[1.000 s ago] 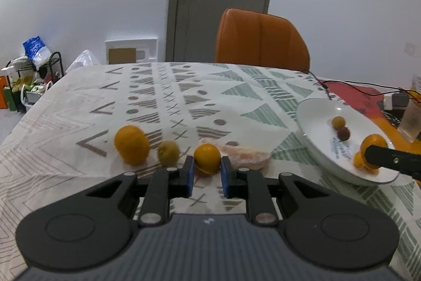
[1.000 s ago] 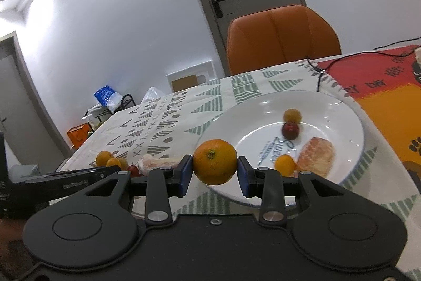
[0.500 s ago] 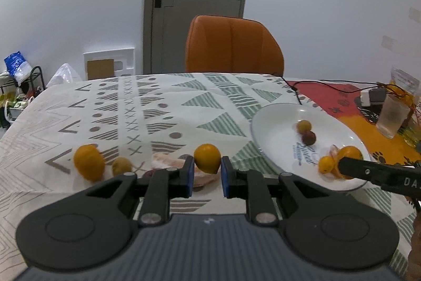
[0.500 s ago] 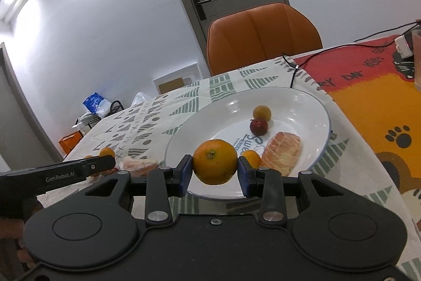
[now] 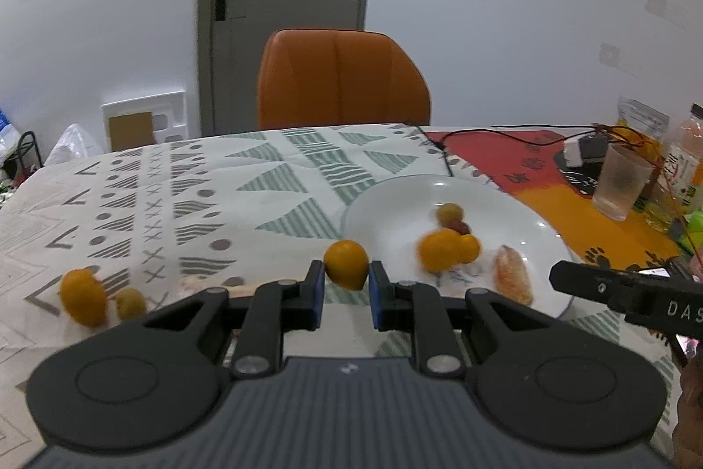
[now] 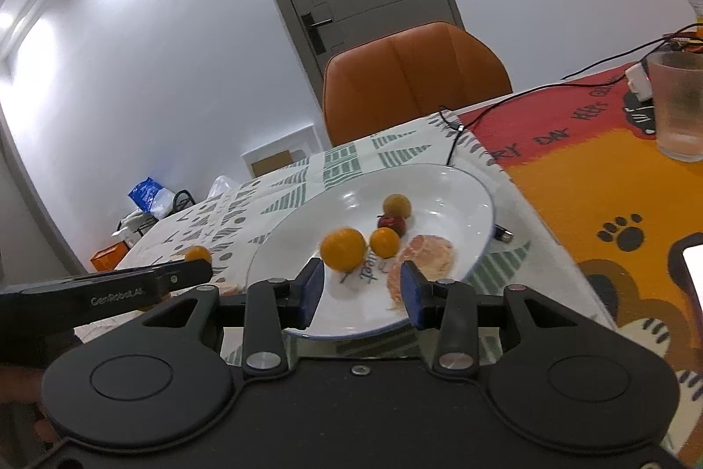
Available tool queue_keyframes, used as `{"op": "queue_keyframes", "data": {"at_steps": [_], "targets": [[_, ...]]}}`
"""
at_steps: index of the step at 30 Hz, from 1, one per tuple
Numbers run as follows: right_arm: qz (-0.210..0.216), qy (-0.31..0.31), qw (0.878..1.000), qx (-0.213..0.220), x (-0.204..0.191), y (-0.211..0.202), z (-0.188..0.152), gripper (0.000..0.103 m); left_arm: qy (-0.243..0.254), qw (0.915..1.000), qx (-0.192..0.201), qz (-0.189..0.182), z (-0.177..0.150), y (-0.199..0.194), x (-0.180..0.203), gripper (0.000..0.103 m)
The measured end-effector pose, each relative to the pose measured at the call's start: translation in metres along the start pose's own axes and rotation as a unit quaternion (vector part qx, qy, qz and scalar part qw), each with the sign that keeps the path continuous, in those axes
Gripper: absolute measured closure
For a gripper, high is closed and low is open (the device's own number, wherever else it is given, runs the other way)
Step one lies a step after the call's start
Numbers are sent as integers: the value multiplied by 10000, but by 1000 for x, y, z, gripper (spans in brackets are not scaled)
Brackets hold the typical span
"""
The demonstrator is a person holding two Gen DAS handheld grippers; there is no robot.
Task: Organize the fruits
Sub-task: 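Lower the small orange into the white plate and open the left tool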
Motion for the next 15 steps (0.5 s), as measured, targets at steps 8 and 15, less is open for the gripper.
{"op": "queue_keyframes", "data": {"at_steps": [8, 15], "targets": [[-101, 66, 9999, 6, 12, -8, -3, 64, 171, 9996, -17, -208, 0, 8, 24, 84], [-131, 79, 9999, 16, 14, -12, -4, 64, 259, 9994, 52, -242, 3, 10, 35, 80]]}}
Point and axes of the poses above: each gripper's, at about its wrist camera, not at the fingertips, and y roughly the way its jaws point, x to its right, z to its top, the point moved 5 cm from there along y, roughly the way its jaws point, and after that the axes turned 15 degrees about -y, right-handed, at the moved point
